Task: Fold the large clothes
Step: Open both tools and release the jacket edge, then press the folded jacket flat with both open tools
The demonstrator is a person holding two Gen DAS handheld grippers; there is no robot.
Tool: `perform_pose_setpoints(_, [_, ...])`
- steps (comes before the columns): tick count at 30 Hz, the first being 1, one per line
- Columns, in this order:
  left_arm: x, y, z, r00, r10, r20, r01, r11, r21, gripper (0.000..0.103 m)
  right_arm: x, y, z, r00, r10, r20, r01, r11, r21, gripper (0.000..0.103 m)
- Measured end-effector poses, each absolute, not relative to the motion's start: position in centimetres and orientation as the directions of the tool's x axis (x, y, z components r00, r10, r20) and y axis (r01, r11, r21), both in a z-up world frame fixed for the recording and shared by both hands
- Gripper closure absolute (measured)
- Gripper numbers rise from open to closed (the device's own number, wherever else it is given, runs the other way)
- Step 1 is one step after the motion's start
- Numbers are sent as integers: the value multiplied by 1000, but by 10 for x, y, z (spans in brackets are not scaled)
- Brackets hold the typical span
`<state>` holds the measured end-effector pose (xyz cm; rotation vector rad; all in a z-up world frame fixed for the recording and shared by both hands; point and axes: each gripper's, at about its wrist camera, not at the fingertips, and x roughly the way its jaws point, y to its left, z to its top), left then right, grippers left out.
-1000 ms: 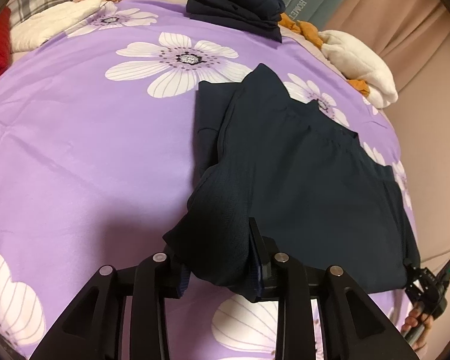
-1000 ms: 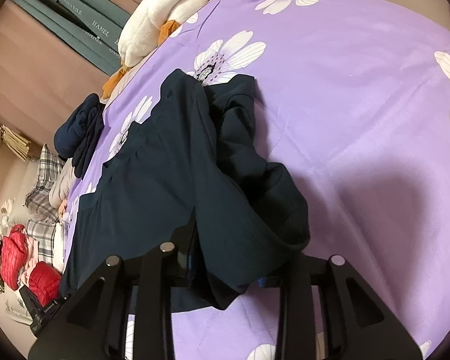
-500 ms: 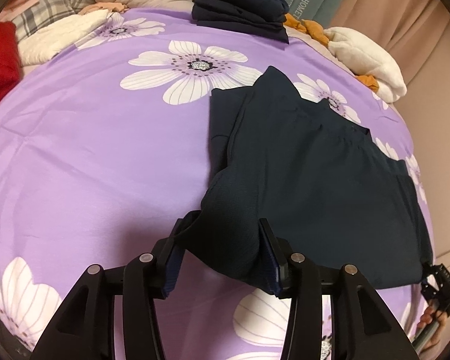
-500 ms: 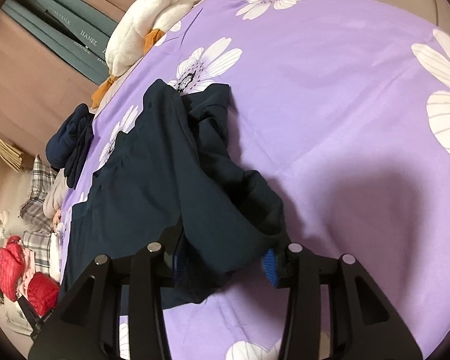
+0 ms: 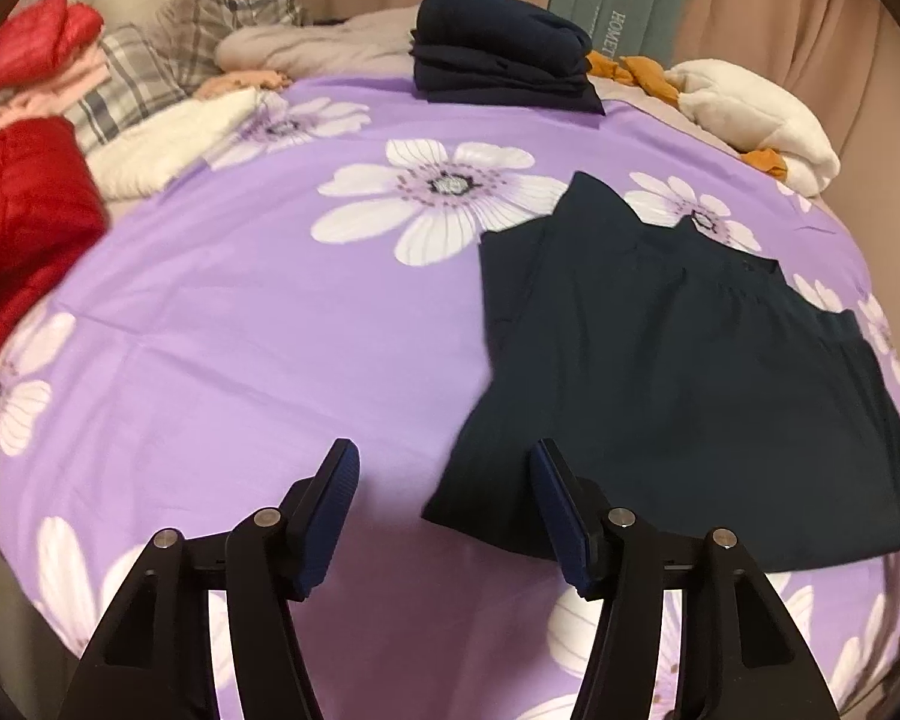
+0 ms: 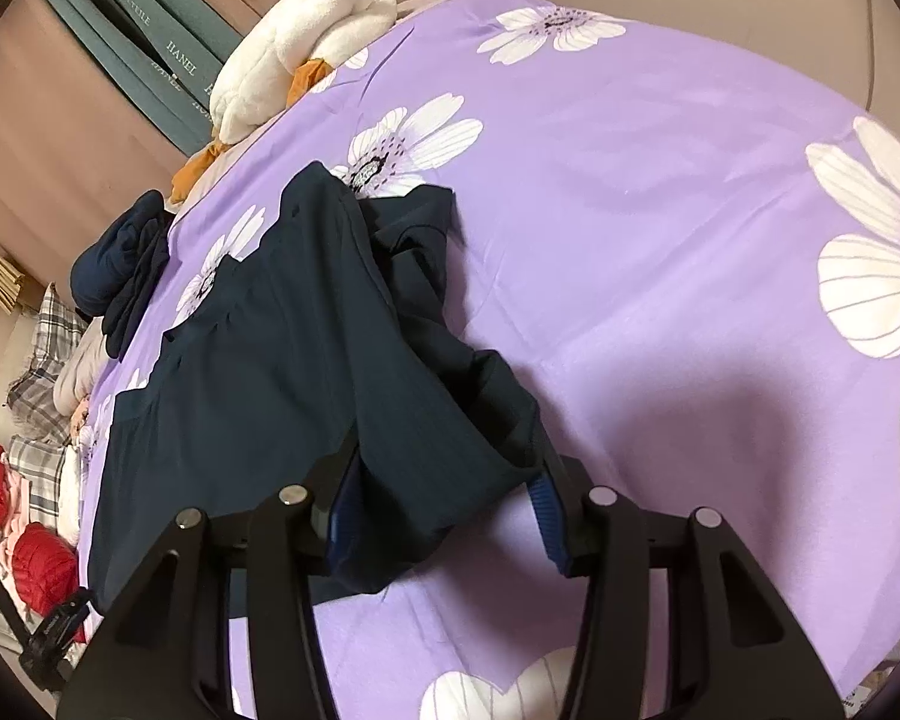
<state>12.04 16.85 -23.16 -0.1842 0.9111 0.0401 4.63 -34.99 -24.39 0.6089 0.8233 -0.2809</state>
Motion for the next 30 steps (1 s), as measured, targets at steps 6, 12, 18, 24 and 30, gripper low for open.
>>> perform_pose_setpoints(6, [119,167,-223,634,-30,-773,-104,987,-123,29,38,-353,-231,659,-95,-746,501,795,342,45])
perform_pose_setpoints(12, [121,156,-218,640,-32,-767,-81,991,-109,23,30,-353,-208,685,-176,-707,510,809,293,38])
perform_pose_setpoints(18, [125,139,-216,638,-69,-767,-33,993,-116,18,42,-321,-195,709,-157,-687,399,893,209,32])
perform_pose_setpoints(24, [129,118,-215,636,-92,-766,14,994,-108,5,63,-278,-195,723,-75,-687,241,959,149,24])
perform_pose_setpoints(30, [138,100,-223,619,-105,-778,39,994,-103,4,79,-250,-209,696,-22,-717,155,980,121,21])
